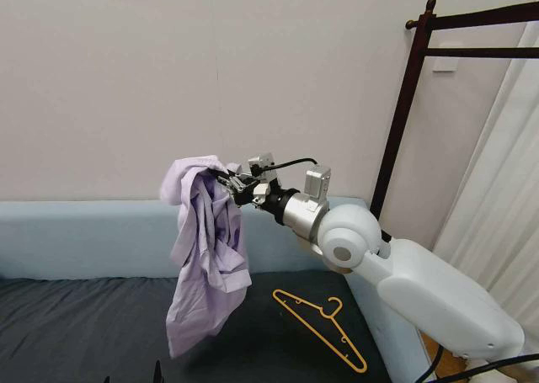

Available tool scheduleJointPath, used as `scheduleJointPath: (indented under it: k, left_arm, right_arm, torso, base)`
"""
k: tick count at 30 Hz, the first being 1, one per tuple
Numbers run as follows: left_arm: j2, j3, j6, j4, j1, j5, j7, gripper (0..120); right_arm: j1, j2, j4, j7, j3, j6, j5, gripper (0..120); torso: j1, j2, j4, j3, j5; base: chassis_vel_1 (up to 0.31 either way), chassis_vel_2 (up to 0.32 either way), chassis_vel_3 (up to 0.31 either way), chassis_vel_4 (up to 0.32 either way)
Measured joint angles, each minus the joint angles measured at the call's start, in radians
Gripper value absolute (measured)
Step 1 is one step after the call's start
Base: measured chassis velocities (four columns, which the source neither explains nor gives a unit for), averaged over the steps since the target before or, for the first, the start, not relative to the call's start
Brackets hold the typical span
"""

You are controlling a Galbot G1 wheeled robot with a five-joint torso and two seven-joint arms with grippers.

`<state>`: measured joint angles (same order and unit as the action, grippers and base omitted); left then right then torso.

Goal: Pick up the clothes from the sofa and hang them on the clothes hanger.

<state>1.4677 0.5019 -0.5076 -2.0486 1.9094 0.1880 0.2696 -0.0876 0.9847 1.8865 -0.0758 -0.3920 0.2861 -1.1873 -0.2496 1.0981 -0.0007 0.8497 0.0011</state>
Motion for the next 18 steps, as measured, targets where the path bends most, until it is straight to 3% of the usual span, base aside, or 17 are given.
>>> scheduleJointPath:
  k: [7,11,12,14,16,18]
  left_arm:
    - [0.006,-0.003,0.001,-0.004,0.004,-0.002,0.000,99]
    - [0.010,-0.006,-0.001,0.012,0.011,-0.002,0.001,99]
    - [0.010,-0.006,-0.001,0.012,0.011,-0.002,0.001,99]
    - [0.005,-0.008,-0.001,0.020,0.011,-0.002,0.001,99]
    - [0.000,-0.008,-0.001,0.020,0.012,-0.002,0.001,99]
    - [-0.010,-0.007,-0.001,0.019,0.021,-0.001,0.001,99]
  right_arm:
    - [0.018,0.015,-0.094,0.082,-0.060,-0.042,0.038,0]
    - [-0.127,0.012,-0.218,0.290,-0.082,-0.157,0.239,0]
    - [-0.127,0.012,-0.218,0.290,-0.082,-0.157,0.239,0]
    - [-0.202,0.045,-0.395,0.435,-0.067,-0.273,0.401,0]
    - [-0.223,0.059,-0.477,0.474,-0.064,-0.314,0.453,0]
    - [-0.256,0.095,-0.664,0.549,-0.056,-0.400,0.563,0]
  torso:
    - [0.000,0.000,0.0008,0.000,-0.0003]
    - [0.000,0.000,0.0001,0.000,-0.0001]
    - [0.000,0.000,0.0001,0.000,-0.0001]
    - [0.000,0.000,0.0002,0.000,0.0002]
    - [0.000,0.000,0.0004,0.000,0.0002]
    - [0.000,0.000,0.0004,0.000,0.0002]
  base:
    - [0.000,0.000,0.000,0.000]
    - [0.000,0.000,0.000,0.000]
    - [0.000,0.000,0.000,0.000]
    - [0.000,0.000,0.000,0.000]
    - [0.000,0.000,0.000,0.000]
    - [0.000,0.000,0.000,0.000]
